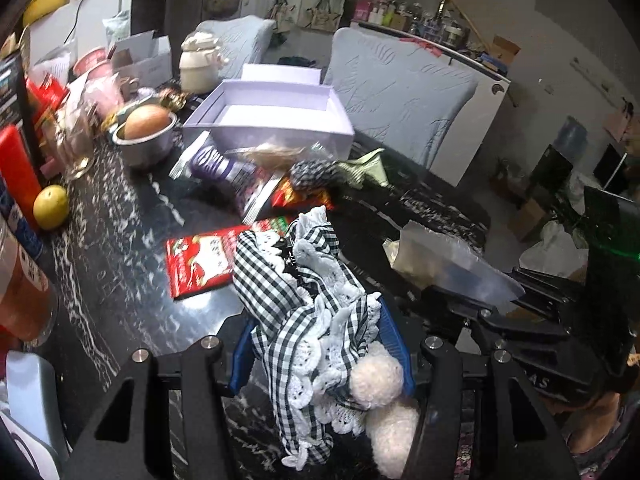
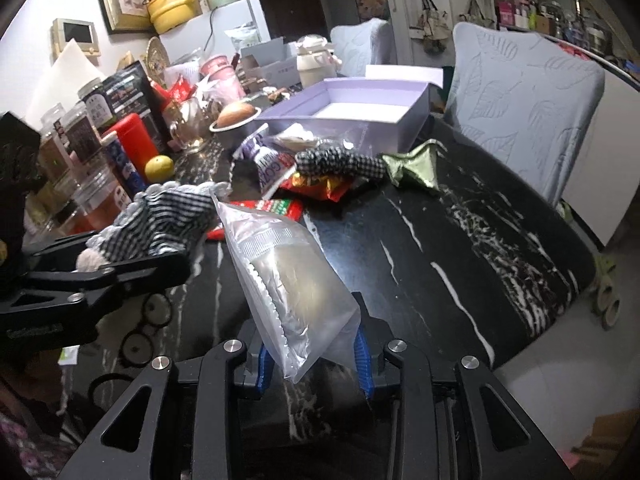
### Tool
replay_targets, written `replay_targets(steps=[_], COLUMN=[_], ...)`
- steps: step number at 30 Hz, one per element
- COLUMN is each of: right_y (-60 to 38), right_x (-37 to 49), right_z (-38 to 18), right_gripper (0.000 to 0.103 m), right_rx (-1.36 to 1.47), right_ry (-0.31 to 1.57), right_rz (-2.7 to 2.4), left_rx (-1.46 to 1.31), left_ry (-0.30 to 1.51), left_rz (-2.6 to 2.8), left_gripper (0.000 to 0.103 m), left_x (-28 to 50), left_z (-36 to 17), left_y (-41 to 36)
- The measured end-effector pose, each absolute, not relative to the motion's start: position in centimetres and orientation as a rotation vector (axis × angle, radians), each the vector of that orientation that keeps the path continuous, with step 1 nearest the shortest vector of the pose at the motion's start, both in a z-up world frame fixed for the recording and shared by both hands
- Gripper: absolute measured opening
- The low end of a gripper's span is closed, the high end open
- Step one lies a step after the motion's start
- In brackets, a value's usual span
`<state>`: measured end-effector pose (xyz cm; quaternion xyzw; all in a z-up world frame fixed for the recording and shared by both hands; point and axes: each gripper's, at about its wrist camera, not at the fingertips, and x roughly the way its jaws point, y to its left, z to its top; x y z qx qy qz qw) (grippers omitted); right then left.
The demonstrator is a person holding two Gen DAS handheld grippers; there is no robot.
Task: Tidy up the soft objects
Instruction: 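Grasp the clear plastic bag with the right gripper and lift it, then carry both items to the open box and release them inside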
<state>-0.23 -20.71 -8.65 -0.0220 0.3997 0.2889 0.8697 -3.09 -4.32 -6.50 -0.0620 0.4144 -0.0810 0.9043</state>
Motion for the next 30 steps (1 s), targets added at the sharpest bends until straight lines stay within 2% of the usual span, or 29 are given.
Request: replay_targets(steps=[11, 30], right_y=[-21.2, -20.9], right_x=[0.5, 8.6], right_z=[-4.2, 1.2], right_gripper=[0.032, 0.032], right_rx=[-0.086, -0.09], right_ry=[0.758, 0.651], right_rz=[0.562, 0.547], left_rx=[-0.09, -0.034], left_ry=[0.76, 0.609], left_rz=[-0.204, -0.18], left_gripper=[0.055, 0.055], left_x=[-0.2, 8.2], left_z=[-3.2, 1.5], left_y=[-4.9, -4.0])
